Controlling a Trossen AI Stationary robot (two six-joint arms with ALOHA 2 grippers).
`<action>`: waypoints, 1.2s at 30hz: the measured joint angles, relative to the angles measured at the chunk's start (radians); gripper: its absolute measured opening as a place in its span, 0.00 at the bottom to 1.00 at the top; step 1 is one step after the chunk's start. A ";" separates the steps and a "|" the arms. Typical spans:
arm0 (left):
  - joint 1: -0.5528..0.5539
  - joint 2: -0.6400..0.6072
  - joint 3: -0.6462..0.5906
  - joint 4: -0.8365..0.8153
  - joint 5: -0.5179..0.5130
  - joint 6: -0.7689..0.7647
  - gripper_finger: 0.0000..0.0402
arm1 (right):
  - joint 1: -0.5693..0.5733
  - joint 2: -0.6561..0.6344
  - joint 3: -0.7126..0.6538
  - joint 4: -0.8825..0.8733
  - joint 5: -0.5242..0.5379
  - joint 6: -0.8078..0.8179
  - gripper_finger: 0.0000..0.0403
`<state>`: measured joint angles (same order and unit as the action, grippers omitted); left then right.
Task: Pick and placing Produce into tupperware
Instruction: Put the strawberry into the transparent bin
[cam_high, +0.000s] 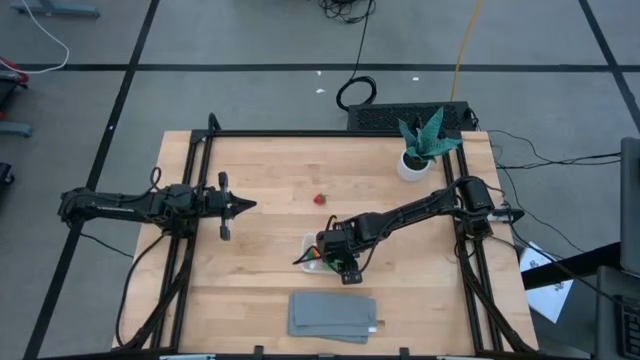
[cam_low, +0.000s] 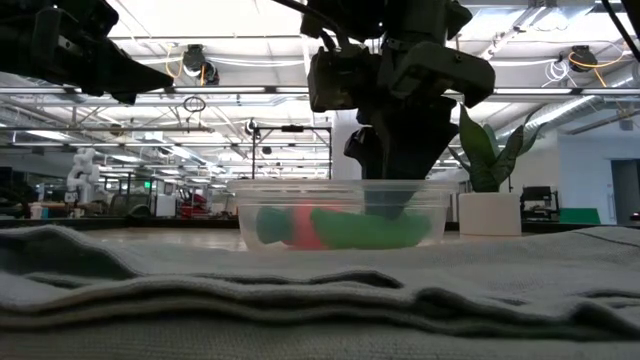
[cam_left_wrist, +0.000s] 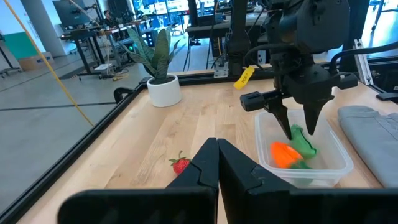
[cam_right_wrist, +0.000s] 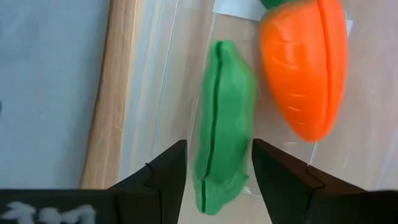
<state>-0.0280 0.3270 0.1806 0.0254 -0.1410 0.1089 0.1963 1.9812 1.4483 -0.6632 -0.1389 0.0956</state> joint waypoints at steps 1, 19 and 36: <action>0.000 0.000 0.000 0.000 0.000 0.000 0.00 | 0.000 0.000 0.000 0.000 0.001 -0.003 0.43; 0.000 0.000 0.000 0.000 0.000 -0.003 0.00 | -0.027 -0.112 0.002 -0.005 0.078 0.002 0.28; 0.000 0.000 0.000 0.010 -0.047 0.004 0.00 | -0.100 -0.243 0.001 0.100 0.094 -0.081 0.01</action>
<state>-0.0284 0.3268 0.1810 0.0357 -0.1879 0.1125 0.0958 1.7377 1.4494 -0.5631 -0.0452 0.0143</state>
